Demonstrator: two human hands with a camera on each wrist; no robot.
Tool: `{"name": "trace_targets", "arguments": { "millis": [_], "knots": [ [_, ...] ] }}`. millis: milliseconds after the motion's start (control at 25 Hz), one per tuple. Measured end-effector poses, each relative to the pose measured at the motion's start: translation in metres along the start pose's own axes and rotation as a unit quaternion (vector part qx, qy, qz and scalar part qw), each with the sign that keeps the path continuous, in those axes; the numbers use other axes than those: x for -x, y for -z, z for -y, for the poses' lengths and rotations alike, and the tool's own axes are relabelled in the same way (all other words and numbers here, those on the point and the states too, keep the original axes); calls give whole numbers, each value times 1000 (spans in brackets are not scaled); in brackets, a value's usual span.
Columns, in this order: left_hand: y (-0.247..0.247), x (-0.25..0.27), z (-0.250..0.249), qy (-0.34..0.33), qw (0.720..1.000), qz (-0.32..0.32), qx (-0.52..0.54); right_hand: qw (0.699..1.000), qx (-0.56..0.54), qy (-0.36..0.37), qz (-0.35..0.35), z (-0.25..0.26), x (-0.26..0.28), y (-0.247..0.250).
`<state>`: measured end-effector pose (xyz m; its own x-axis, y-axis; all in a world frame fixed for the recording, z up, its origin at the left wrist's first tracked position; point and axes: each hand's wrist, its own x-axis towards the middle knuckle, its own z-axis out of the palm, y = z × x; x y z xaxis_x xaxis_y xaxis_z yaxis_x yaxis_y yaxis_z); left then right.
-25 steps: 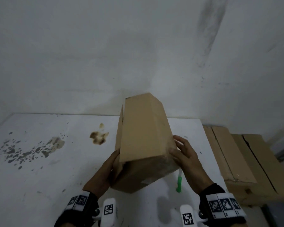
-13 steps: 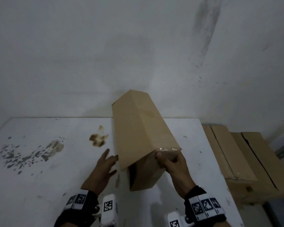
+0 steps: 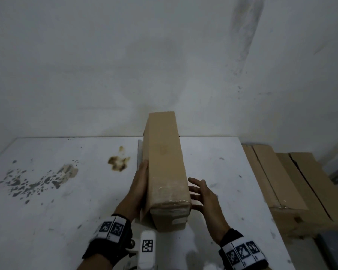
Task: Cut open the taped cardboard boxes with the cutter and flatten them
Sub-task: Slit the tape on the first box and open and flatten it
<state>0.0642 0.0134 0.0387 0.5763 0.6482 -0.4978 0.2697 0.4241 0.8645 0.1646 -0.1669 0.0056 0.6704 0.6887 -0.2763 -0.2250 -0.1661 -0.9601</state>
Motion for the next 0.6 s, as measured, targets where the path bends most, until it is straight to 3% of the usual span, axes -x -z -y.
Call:
{"name": "trace_targets", "arguments": {
  "millis": [120, 200, 440, 600],
  "knots": [
    [4, -17, 5, -4, 997, -41, -64, 992, 10, -125, -16, -9, -18, 4],
    [5, -27, 9, 7, 999, -16, -46, 985, 26, -170, 17, -14, -27, 2],
    [-1, 4, -14, 17, 990, 63, 128, 982, 61, -172, 48, 13, -19, -14],
    [5, 3, -7, 7, 982, 85, 170, 977, 67, -196, 54, 25, -20, -8]
  ]
}}
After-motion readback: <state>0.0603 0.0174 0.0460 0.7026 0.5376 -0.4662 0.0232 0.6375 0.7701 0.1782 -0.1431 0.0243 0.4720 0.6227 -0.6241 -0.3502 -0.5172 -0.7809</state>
